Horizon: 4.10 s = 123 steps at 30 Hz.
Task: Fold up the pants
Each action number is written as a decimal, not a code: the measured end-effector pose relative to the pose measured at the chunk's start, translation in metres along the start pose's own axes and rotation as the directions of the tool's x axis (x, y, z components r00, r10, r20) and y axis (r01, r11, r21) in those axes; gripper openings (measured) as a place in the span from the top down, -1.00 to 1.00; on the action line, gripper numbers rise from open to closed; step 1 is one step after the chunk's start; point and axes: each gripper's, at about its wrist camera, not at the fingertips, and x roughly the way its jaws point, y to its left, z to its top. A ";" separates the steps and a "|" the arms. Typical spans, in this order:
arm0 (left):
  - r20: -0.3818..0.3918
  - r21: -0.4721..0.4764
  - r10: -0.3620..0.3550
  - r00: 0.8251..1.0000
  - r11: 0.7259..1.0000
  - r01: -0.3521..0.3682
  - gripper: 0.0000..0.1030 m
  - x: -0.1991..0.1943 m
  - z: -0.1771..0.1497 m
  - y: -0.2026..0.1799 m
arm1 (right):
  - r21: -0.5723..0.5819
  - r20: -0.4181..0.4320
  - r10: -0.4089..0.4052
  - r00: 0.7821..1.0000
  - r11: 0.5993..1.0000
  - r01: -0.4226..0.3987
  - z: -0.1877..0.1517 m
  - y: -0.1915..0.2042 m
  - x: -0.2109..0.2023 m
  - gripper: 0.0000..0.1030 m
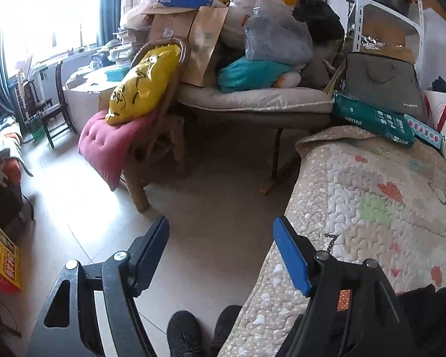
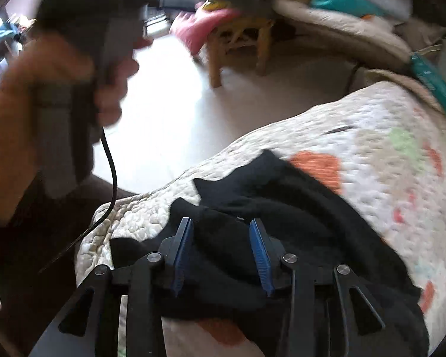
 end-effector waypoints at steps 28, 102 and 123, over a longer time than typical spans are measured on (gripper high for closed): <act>-0.027 -0.064 -0.025 0.999 0.998 0.023 -0.41 -0.005 -0.005 0.001 | 0.369 0.150 -0.209 0.966 0.919 0.141 0.031 -0.095 -0.037 -0.11; -0.342 0.419 -0.089 0.936 0.876 0.236 -0.46 0.011 -0.119 -0.158 | 0.687 -0.254 -0.344 0.904 0.594 0.418 -0.066 -0.282 -0.069 0.98; -0.316 0.383 -0.091 0.944 0.899 0.214 -0.46 0.013 -0.109 -0.144 | 0.817 -0.059 -0.339 0.939 0.524 0.241 -0.191 -0.238 -0.137 0.91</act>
